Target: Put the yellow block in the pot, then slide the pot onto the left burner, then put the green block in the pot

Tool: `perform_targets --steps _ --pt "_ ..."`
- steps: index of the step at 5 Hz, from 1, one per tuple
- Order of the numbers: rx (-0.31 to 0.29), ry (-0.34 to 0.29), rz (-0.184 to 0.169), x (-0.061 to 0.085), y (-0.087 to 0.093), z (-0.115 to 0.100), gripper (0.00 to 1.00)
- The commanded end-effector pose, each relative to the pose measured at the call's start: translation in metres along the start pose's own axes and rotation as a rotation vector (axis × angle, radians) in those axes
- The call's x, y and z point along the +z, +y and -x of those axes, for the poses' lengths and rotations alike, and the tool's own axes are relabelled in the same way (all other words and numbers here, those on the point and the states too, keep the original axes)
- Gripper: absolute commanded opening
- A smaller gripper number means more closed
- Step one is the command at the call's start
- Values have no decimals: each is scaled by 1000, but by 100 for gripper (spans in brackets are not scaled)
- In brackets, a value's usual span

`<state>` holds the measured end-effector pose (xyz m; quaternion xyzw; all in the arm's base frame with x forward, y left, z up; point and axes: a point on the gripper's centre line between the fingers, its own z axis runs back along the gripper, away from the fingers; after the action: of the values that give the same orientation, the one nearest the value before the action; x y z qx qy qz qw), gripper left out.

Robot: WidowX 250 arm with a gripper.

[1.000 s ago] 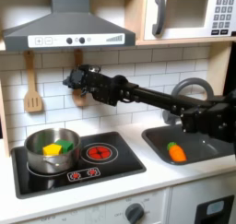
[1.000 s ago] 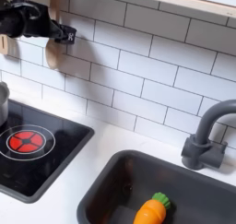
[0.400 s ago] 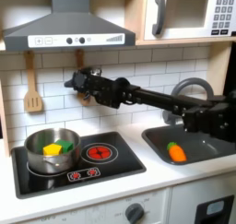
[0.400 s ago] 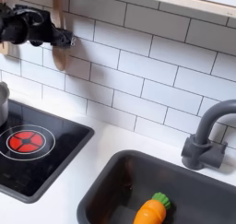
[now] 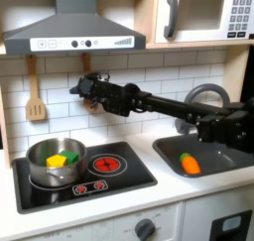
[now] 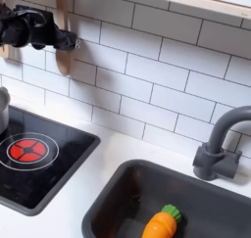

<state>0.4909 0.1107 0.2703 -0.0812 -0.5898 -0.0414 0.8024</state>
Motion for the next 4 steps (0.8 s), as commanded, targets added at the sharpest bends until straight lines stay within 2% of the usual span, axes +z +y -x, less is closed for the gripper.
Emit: perform_targets --steps 1,4 --pt "21 -52 -5 1 2 -14 0" --pt "38 -67 4 7 -2 -18 0"
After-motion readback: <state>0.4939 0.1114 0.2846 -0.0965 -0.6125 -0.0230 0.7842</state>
